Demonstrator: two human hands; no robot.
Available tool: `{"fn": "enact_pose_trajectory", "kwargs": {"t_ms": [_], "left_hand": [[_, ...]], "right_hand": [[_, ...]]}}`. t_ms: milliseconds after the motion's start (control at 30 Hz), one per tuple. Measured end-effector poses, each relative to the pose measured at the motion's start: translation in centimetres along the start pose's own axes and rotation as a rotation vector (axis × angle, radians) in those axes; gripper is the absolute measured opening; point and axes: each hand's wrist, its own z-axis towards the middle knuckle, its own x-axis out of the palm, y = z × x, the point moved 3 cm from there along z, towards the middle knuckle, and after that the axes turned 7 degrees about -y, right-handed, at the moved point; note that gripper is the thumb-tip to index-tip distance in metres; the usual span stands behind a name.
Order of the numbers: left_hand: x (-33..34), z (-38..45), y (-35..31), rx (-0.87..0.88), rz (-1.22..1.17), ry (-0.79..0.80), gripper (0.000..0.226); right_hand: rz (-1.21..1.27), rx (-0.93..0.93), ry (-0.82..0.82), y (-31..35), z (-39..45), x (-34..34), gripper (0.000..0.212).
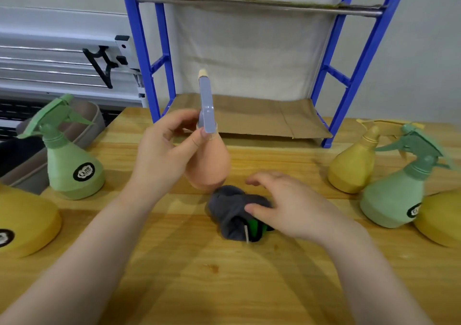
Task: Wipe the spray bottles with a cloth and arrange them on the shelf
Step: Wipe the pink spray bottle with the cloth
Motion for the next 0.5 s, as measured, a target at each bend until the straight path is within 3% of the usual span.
{"fn": "enact_pose_trajectory", "kwargs": {"t_ms": [233,500], "left_hand": [[5.0,0.7,-3.4,-0.015,-0.176,0.099,0.018],[14.1,-1.7,-3.8,-0.11,-0.243,0.28,0.02]], "right_hand": [[0.479,0.133,-0.319,-2.4,-1.2,0.3,0.07],[0.304,0.345,-0.567,-8.4,-5.4,-0.8,0.068]]}}
